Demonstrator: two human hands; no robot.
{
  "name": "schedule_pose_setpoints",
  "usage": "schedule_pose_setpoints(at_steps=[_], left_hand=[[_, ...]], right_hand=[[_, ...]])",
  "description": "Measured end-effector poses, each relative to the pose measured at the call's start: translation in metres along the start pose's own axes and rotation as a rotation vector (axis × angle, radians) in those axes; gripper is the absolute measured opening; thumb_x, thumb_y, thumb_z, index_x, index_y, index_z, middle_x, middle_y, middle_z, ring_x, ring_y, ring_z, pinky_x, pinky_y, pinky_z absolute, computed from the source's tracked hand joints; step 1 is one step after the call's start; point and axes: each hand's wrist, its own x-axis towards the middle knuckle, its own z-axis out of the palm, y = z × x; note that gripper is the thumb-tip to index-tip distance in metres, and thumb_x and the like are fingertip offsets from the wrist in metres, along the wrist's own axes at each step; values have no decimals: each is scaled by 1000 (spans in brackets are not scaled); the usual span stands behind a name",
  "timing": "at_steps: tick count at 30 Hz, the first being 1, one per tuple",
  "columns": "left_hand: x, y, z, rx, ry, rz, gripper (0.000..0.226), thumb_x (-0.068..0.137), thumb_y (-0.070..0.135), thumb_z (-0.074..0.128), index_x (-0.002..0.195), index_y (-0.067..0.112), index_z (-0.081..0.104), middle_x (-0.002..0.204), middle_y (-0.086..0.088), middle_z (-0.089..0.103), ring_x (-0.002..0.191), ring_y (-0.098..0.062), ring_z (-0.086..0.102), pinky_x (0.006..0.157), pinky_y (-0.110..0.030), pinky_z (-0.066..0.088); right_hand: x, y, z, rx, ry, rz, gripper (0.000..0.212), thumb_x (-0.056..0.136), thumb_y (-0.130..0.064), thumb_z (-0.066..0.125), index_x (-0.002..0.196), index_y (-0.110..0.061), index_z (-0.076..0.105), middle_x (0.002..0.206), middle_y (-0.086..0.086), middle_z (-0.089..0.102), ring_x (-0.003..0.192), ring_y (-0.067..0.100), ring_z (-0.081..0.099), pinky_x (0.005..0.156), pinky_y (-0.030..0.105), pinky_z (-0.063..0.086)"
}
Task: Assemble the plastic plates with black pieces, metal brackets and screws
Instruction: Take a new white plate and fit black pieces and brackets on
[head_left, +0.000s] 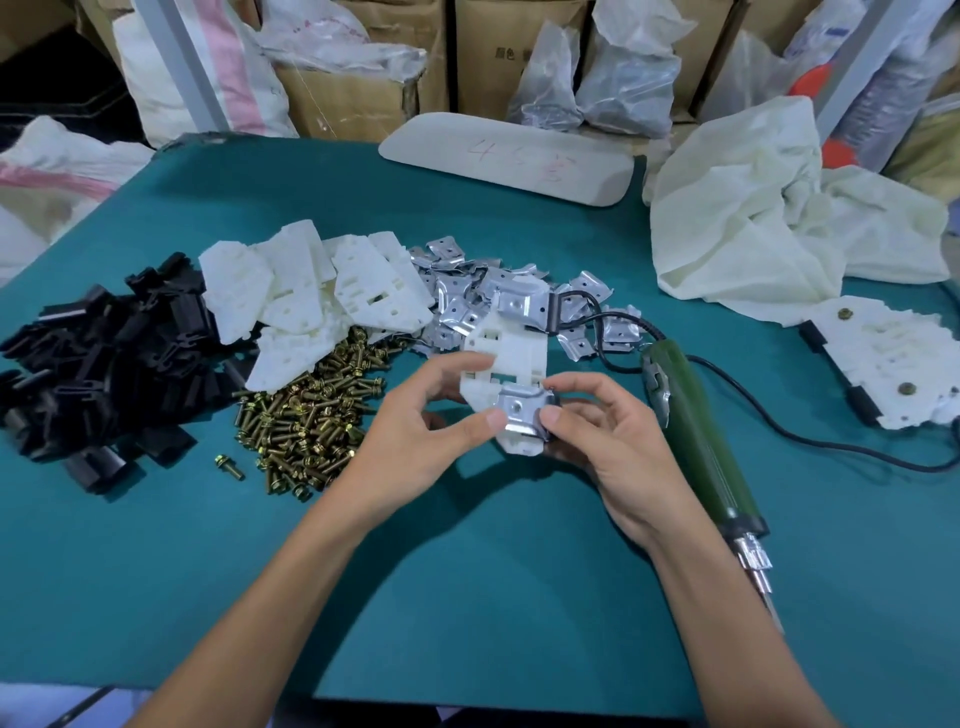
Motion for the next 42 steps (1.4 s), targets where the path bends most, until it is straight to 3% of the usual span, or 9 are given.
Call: schedule_pose_setpoints(at_steps=[10, 13, 20, 22, 24, 26, 35, 40, 42], left_hand=[[2, -9, -6, -33, -17, -35, 50, 74, 34, 86, 120, 39, 67, 117, 2, 71, 108, -24, 61, 73, -48, 46], [1, -9, -7, 13, -32, -33, 56, 74, 33, 87, 125, 39, 65, 116, 2, 71, 90, -24, 58, 65, -33, 39], [-1, -11, -9, 55, -48, -26, 52, 79, 41, 81, 126, 49, 62, 117, 10, 70, 56, -9, 34, 54, -21, 38], [-2, -10, -9, 63, -87, -25, 54, 81, 38, 80, 130, 47, 60, 121, 17, 69, 64, 2, 50, 63, -13, 43], [-4, -9, -9, 44, -133, -35, 58, 82, 34, 80, 135, 40, 57, 126, 21, 67, 103, 7, 62, 86, -10, 46], [-4, -10, -9, 36, -151, -36, 60, 83, 33, 79, 138, 36, 56, 129, 23, 65, 126, 2, 56, 102, -13, 42], [-6, -13, -9, 50, -186, -13, 57, 92, 48, 66, 145, 45, 46, 141, 19, 58, 129, 0, 52, 87, -3, 39], [-5, -14, -8, -77, -141, -52, 57, 91, 47, 69, 144, 37, 51, 144, 13, 57, 137, -7, 48, 113, -30, 38], [-4, -11, -10, -148, -116, -75, 54, 93, 38, 67, 144, 28, 53, 140, 11, 61, 131, -4, 54, 110, -25, 43]], right_hand=[[0, 4, -3, 40, -69, 52, 21, 78, -20, 78, 95, -32, 77, 85, 5, 76, 81, 17, 73, 78, 29, 61], [0, 6, -4, 34, -70, 48, 21, 78, -21, 77, 96, -32, 78, 89, 5, 77, 85, 18, 73, 84, 34, 62], [0, 7, -5, 48, -49, 49, 20, 76, -19, 79, 94, -27, 78, 92, 9, 74, 84, 18, 71, 78, 31, 62], [-1, 8, -5, 44, -49, 48, 21, 75, -19, 80, 95, -26, 78, 92, 10, 69, 83, 16, 69, 75, 30, 61], [0, 8, -5, 40, -56, 45, 23, 76, -18, 80, 98, -23, 78, 92, 9, 66, 81, 15, 66, 74, 28, 60], [0, 8, -5, 40, -57, 42, 24, 76, -17, 80, 100, -22, 79, 91, 8, 65, 81, 14, 66, 73, 27, 59], [-3, 5, -1, 70, -46, 64, 25, 73, -22, 82, 98, -25, 79, 96, 17, 61, 81, 17, 66, 70, 26, 59], [-2, 4, 1, 140, -59, 63, 43, 71, -24, 87, 112, -21, 73, 94, 12, 74, 82, 20, 71, 74, 27, 60], [-2, 5, 1, 155, -86, 43, 58, 68, -19, 92, 121, -19, 69, 107, 11, 76, 93, 23, 73, 82, 29, 60]])
